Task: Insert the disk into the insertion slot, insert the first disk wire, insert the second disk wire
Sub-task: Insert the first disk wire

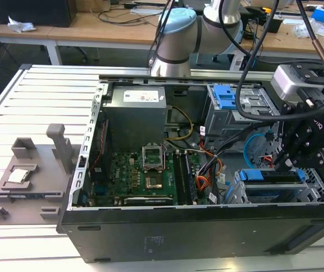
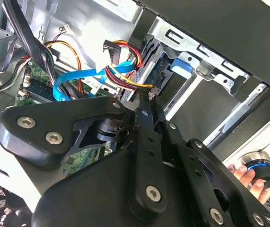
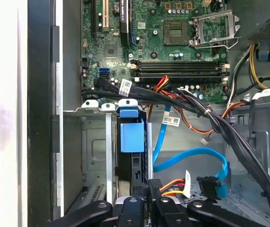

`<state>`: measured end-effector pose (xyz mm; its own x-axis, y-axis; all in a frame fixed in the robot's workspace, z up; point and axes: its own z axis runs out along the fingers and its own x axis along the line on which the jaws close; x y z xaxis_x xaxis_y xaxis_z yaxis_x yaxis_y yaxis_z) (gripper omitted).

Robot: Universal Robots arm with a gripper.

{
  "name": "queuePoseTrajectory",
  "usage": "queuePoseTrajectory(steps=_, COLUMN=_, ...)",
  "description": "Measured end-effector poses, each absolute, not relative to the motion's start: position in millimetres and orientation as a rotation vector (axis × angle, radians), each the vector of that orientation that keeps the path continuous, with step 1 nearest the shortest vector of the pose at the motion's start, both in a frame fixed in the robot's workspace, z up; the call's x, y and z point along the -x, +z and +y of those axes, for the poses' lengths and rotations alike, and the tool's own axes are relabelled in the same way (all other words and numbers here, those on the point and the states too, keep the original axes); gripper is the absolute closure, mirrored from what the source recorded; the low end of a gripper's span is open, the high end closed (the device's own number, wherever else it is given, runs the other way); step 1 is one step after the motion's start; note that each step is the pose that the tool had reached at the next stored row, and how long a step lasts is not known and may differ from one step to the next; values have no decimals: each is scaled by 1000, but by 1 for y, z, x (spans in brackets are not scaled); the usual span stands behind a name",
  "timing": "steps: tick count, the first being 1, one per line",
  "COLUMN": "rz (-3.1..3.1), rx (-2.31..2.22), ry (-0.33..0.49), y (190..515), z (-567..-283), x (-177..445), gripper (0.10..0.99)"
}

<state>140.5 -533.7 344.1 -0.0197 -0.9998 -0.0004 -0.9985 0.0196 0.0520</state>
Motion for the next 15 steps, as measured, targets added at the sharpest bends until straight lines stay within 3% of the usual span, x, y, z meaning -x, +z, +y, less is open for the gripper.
queuePoseTrajectory(steps=15, rz=-2216, rx=-2173, ry=-59, y=339, z=-536, x=-144, gripper=925)
